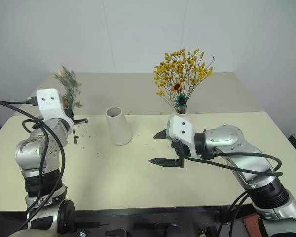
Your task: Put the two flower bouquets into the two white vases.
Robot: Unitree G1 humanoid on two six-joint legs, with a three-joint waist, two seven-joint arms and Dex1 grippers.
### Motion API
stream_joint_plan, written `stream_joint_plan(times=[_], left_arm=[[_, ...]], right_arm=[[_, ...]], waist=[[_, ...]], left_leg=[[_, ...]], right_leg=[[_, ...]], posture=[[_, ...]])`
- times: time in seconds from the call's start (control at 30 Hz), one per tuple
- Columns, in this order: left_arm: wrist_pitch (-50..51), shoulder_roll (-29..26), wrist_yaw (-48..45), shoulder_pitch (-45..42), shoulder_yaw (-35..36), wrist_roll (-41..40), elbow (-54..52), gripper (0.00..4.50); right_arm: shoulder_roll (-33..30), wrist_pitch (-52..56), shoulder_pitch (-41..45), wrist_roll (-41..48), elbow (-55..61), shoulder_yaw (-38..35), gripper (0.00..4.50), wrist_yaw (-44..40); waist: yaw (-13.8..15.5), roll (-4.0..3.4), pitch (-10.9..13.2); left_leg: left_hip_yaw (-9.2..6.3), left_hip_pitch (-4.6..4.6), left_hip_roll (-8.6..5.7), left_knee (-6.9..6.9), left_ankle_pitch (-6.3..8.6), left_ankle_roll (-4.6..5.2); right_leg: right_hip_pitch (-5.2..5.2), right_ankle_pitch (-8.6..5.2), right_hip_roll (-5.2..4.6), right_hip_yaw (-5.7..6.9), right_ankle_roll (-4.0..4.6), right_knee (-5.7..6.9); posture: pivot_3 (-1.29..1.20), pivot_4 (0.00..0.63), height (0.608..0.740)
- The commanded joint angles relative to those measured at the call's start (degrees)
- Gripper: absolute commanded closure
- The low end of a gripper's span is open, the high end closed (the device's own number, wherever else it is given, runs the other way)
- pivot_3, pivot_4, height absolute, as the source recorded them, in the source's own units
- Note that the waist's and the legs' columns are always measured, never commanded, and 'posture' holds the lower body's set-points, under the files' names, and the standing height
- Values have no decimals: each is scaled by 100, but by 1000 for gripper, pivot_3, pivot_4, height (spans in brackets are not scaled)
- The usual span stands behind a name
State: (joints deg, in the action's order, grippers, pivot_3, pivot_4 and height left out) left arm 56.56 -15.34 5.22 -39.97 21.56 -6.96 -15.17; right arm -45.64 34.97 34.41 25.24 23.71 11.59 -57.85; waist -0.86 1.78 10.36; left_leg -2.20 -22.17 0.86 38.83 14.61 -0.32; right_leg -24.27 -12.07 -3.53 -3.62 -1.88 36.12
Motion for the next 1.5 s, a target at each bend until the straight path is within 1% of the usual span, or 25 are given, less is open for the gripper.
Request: stream_joint_plan(times=[0.03, 0.17, 0.3, 0.4, 0.47, 0.57, 0.63, 0.8, 0.97, 1.13, 1.5], left_arm=[[-1188, -150, -391, -334, 257, -312, 198, 4475], [-2430, -363, -1149, -853, 404, -784, 1063, 4475], [-3474, -371, -2045, -1423, 590, -1464, 2045, 4475], [-4197, -371, -3075, -1752, 556, -1938, 2779, 4475], [-4460, -385, -3974, -1937, 518, -2303, 3319, 4475], [-5205, -434, -5045, -2097, 237, -2259, 4079, 4475], [-5634, -448, -5579, -2316, 154, -2247, 4754, 4475], [-5920, -493, -6785, -2821, 397, -2680, 6130, 4475], [-5852, -598, -7998, -2892, 512, -2931, 6893, 4475], [-6021, -654, -8377, -2842, 444, -2759, 7315, 4475], [-6370, -569, -8707, -2579, 381, -2577, 7509, 4475]], right_arm=[[50, -83, -10, -21, 271, -303, 0, 190], [175, 64, -22, 36, 410, -511, 0, 513], [360, 206, -76, 24, 564, -669, 0, 944], [472, 326, -174, 10, 727, -750, 0, 1255], [539, 402, -253, -7, 837, -801, 0, 1459], [587, 496, -372, -17, 989, -861, 0, 1683], [613, 585, -470, 13, 1125, -918, 0, 1836], [587, 762, -706, 13, 1447, -976, 0, 2094], [525, 922, -863, 30, 1660, -1080, 0, 2256], [512, 1035, -891, 69, 1759, -1130, 0, 2328], [557, 1078, -836, 78, 1744, -1029, 0, 2354]], waist=[[6, 0, 0], [10, 1, 0], [24, 1, 0], [17, 1, 0], [13, 0, 0], [4, 0, 0], [3, 1, 0], [-32, 1, 0], [-90, 1, 0], [-120, 1, 0], [-130, 1, 0]], left_leg=[[0, 1, 0, 0, 0, 0], [1, -1, -1, 2, -1, -1], [2, -8, -1, 3, -1, -2], [3, -9, -2, 4, -1, -2], [2, -9, -2, 5, -2, -1], [5, -9, -2, 5, -2, -1], [5, -9, -2, 5, -2, 0], [5, -13, -2, 6, -2, 1], [4, -11, -1, 6, -2, 2], [2, -13, -1, 7, -2, 2], [0, -13, -1, 8, -2, 2]], right_leg=[[0, 0, 0, 0, 0, 1], [1, 1, 0, 2, -1, -1], [1, 1, -1, 6, -3, -7], [1, 3, -2, 6, -5, -6], [1, 2, -1, 7, -5, -5], [1, 2, 0, 7, -5, -6], [1, 2, 1, 7, -5, -6], [1, 2, 3, 7, -6, -8], [0, 1, 5, 7, -6, -5], [0, 1, 5, 7, -7, -5], [0, 1, 5, 7, -7, -4]], posture=[[0, 150, 740], [0, 150, 740], [0, 150, 740], [0, 150, 740], [0, 150, 740], [0, 150, 740], [0, 150, 740], [0, 150, 740], [0, 150, 740], [0, 150, 740], [0, 150, 740]])
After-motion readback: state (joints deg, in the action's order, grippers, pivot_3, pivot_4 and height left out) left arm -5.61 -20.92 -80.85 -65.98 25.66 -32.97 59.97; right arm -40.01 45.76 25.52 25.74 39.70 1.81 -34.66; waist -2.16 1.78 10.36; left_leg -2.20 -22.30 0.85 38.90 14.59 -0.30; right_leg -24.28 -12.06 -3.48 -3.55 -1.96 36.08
